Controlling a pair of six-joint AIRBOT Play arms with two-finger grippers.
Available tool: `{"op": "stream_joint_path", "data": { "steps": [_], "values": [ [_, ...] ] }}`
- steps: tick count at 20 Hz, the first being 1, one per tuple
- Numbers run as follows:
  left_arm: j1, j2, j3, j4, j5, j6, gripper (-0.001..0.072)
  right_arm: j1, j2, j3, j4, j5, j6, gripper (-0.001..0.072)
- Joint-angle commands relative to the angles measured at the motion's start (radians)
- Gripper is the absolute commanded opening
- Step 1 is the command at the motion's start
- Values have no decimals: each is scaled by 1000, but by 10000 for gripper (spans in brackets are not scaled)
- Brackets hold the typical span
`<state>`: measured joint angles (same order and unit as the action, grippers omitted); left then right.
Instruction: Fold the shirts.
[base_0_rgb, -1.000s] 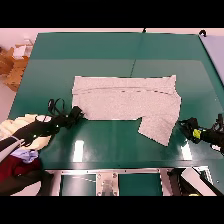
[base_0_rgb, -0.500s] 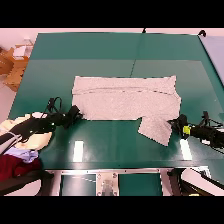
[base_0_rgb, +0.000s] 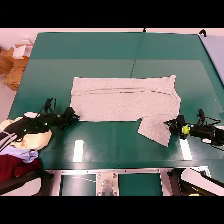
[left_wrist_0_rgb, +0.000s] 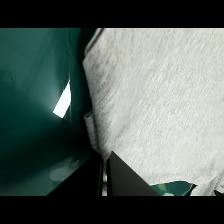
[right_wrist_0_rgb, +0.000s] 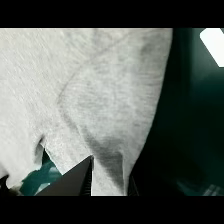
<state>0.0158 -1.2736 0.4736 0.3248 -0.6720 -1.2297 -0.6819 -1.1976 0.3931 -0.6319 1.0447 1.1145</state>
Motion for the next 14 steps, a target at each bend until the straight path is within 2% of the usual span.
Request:
{"op": "stream_joint_path", "data": {
  "steps": [1, 6, 8, 9, 11, 14],
  "values": [
    [9, 1, 2, 2, -27, 9, 23, 0, 4, -5, -47, 48, 31, 278],
    [9, 1, 2, 3, -27, 16, 23, -46, 16, -7, -84, 106, 37, 279],
    [9, 1, 2, 3, -27, 20, 23, -58, 17, -11, -85, 82, 37, 267],
    [9, 1, 2, 2, -28, 27, 23, -57, 17, -10, -80, 65, 36, 224],
    [9, 1, 11, 7, -49, 31, 22, -57, 17, -8, -32, 53, -8, 14],
    [9, 32, 50, 85, -126, 6, 21, -58, 34, 14, -23, 72, -19, 12]
  ]
}}
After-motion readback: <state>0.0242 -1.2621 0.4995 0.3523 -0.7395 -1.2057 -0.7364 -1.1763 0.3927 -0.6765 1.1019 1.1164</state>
